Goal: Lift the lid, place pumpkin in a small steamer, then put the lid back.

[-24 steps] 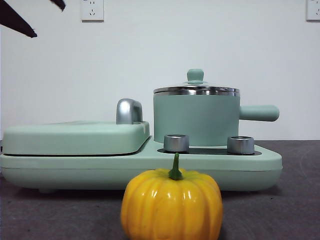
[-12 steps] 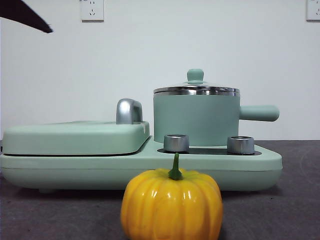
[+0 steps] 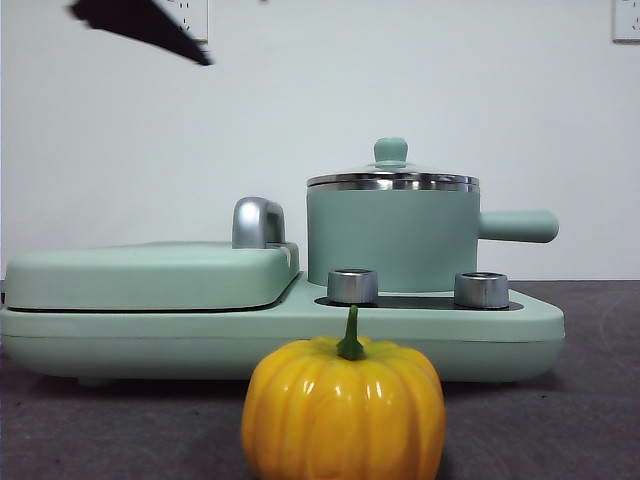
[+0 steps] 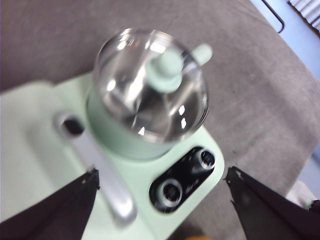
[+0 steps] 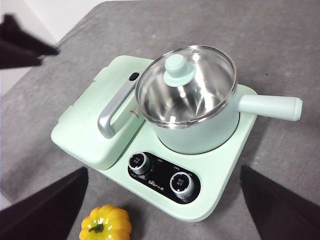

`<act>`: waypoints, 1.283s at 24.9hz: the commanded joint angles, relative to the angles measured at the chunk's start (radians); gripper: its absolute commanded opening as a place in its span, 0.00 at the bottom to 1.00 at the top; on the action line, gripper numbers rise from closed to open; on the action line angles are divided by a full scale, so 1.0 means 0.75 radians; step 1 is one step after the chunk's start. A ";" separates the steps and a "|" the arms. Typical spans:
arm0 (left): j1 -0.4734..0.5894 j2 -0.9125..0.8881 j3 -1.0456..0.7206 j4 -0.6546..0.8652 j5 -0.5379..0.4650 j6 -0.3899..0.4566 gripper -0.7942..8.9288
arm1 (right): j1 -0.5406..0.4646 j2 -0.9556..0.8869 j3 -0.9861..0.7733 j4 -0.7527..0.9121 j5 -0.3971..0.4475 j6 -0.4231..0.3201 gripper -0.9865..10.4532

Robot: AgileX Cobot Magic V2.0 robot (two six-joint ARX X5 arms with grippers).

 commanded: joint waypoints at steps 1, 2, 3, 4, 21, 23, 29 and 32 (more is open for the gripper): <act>-0.044 0.115 0.129 0.002 0.010 0.094 0.51 | 0.005 0.008 0.025 0.008 -0.009 0.003 0.51; -0.057 0.157 0.169 0.001 0.009 0.111 0.51 | 0.005 0.008 0.025 0.008 -0.009 0.003 0.51; -0.072 0.200 0.209 -0.002 0.006 0.127 0.51 | 0.005 0.008 0.025 0.009 -0.009 0.003 0.51; -0.084 0.235 0.241 -0.004 0.004 0.142 0.51 | 0.005 0.008 0.025 0.009 -0.010 0.003 0.51; -0.234 0.639 0.410 0.308 -0.167 0.324 0.50 | 0.005 0.009 0.025 0.014 -0.008 -0.003 0.51; -0.244 0.662 0.410 0.329 -0.170 0.337 0.49 | 0.005 0.009 0.025 0.014 -0.008 -0.003 0.51; -0.271 0.697 0.410 0.339 -0.277 0.401 0.46 | 0.005 0.009 0.025 0.014 -0.008 -0.003 0.51; -0.270 0.697 0.410 0.331 -0.284 0.411 0.43 | 0.005 0.009 0.025 0.014 -0.008 -0.003 0.51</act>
